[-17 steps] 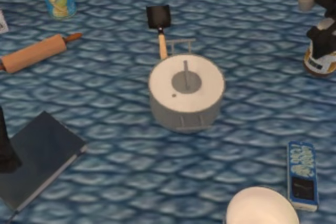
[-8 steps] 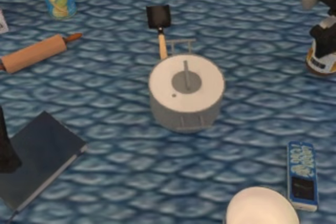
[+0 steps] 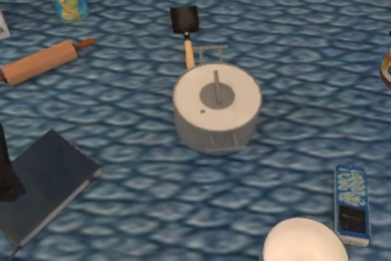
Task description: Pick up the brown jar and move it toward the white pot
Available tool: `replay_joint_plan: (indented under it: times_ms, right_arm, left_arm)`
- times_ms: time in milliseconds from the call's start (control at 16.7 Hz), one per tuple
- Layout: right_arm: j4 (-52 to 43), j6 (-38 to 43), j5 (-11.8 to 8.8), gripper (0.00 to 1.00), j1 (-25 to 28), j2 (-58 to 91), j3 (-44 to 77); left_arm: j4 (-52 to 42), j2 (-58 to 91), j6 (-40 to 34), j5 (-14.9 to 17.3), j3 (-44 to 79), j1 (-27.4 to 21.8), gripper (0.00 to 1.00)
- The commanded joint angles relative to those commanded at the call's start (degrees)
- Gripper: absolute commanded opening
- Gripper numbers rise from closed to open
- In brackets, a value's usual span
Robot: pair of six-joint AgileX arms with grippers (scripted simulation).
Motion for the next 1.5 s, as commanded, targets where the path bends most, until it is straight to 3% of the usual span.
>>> replay_joint_plan:
  times_ms: [480,660,900,1320,1500]
  right_arm:
    - [-0.4,0.1,0.0,0.0,-0.2,-3.1,-3.2]
    - [0.3,4.0,0.3,0.0,1.2,-2.8,-3.6]
    - [2.5,16.4,1.3,0.0,4.9,-1.9,-5.1]
    - [8.6,48.4,4.2,0.0,13.3,-1.2,-8.3]
    - [10.3,57.1,5.1,0.0,16.0,-0.7,-9.8]
  left_arm:
    - [0.0,0.0,0.0,0.0,0.0,0.0,1.0]
    - [0.0,0.0,0.0,0.0,0.0,0.0,1.0]
    - [0.0,0.0,0.0,0.0,0.0,0.0,1.0]
    - [0.0,0.0,0.0,0.0,0.0,0.0,1.0]
    - [0.0,0.0,0.0,0.0,0.0,0.0,1.0]
